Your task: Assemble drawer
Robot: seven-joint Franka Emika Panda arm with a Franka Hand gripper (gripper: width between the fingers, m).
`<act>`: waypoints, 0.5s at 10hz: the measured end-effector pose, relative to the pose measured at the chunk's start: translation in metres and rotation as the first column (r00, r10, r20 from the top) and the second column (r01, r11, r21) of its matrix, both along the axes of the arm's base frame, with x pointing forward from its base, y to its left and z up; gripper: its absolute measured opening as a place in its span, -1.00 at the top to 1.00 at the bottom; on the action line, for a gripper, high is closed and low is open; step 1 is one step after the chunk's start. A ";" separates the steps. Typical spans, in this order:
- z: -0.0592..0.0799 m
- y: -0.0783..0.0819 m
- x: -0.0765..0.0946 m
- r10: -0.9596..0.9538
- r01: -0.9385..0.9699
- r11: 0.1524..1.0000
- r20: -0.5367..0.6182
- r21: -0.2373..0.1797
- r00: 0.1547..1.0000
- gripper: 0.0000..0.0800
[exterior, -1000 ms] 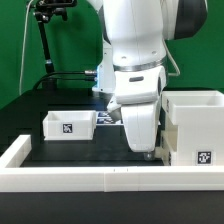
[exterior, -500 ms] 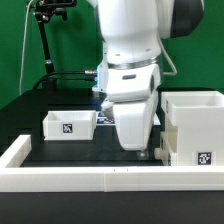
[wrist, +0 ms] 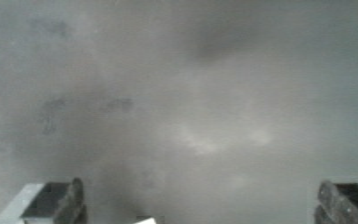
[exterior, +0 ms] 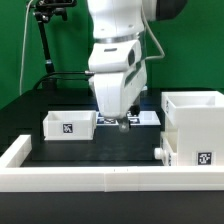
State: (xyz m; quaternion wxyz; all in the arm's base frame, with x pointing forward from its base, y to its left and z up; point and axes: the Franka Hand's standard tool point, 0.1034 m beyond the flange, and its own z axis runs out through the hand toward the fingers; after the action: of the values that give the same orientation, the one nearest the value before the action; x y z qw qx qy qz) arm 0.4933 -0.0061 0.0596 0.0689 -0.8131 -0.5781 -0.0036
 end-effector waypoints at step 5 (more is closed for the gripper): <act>-0.001 -0.001 -0.003 0.000 0.000 1.000 -0.004 -0.001 1.000 -0.62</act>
Offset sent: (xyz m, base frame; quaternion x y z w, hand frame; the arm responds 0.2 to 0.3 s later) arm 0.0000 0.0000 0.0000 0.0000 0.0000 0.0000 1.0000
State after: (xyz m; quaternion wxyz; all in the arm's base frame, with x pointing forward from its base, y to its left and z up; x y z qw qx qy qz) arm 0.4901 -0.0072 0.0591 0.0697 -0.8131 -0.5779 -0.0020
